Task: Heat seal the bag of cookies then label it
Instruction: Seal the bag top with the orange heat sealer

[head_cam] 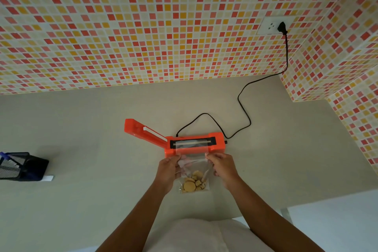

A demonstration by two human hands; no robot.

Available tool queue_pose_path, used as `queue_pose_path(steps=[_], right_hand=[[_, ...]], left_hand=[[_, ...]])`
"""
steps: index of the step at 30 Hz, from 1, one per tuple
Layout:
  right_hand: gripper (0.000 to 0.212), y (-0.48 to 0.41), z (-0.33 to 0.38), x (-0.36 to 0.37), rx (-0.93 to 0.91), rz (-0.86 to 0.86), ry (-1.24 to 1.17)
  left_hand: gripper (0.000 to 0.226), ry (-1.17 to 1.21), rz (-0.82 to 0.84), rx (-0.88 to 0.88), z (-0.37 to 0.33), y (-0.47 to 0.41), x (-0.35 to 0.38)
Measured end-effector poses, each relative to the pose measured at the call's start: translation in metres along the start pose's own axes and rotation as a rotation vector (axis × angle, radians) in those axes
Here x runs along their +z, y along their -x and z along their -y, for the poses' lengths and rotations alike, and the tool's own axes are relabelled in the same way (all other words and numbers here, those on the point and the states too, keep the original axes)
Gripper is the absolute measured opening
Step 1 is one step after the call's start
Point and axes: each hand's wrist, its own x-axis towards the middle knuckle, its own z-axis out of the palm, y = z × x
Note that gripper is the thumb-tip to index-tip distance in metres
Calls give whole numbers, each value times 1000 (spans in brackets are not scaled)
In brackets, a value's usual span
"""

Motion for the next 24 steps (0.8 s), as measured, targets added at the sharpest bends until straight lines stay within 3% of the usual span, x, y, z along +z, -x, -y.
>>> queue_pose_path(steps=[8, 13, 17, 24], right_hand=[[34, 1, 5, -1, -43, -44, 76], [22, 6, 48, 1, -434, -135, 307], [14, 23, 109, 16, -748, 48, 355], [37, 79, 189, 67, -1085, 419, 692]], left_hand=[[29, -23, -13, -8, 0, 0, 0], [27, -7, -12, -5, 1, -1, 0], [28, -7, 1, -11, -1, 1, 2], [29, -19, -33, -28, 0, -3, 4]])
